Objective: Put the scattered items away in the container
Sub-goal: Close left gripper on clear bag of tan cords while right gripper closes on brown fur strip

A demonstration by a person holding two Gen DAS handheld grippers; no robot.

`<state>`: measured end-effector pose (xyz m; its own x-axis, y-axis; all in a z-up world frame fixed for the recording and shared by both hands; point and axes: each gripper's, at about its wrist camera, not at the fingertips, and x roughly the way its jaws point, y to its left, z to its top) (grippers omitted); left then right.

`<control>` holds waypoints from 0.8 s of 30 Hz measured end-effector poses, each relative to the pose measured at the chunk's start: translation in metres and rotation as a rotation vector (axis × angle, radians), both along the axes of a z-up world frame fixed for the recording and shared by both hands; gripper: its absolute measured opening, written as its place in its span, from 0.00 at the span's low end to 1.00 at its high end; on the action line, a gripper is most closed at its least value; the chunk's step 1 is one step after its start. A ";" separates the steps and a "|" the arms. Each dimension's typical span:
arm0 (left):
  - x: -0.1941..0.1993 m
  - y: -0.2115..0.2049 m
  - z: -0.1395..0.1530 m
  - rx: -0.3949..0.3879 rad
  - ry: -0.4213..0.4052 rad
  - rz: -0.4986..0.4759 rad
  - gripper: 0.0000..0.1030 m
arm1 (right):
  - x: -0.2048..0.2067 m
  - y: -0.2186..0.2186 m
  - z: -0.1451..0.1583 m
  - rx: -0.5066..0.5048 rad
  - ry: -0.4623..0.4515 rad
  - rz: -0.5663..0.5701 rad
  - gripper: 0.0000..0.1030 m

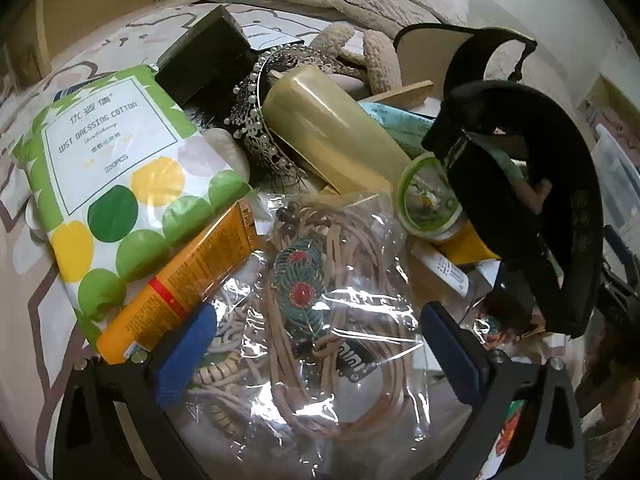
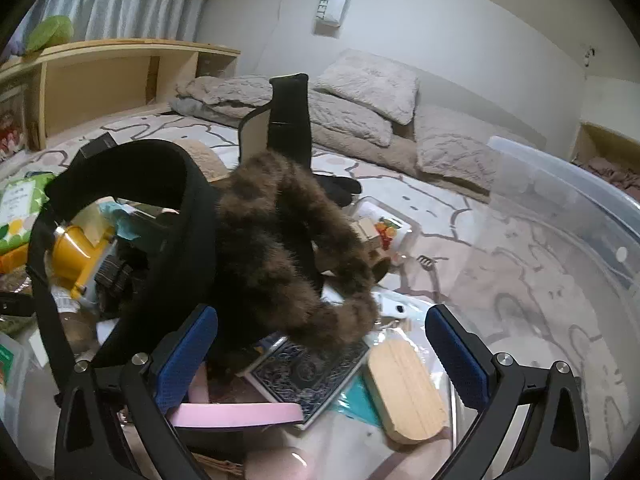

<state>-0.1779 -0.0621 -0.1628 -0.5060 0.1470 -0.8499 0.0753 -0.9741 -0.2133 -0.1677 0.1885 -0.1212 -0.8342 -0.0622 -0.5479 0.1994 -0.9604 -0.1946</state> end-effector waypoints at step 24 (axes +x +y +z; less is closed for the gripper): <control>-0.002 -0.003 -0.003 -0.038 0.019 0.042 0.86 | -0.012 -0.006 0.006 -0.058 0.009 0.008 0.34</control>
<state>-0.1803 -0.0654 -0.1660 -0.5268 0.0926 -0.8449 0.1128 -0.9776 -0.1775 -0.1797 0.1826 -0.1154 -0.8382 -0.1005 -0.5360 0.2060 -0.9684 -0.1407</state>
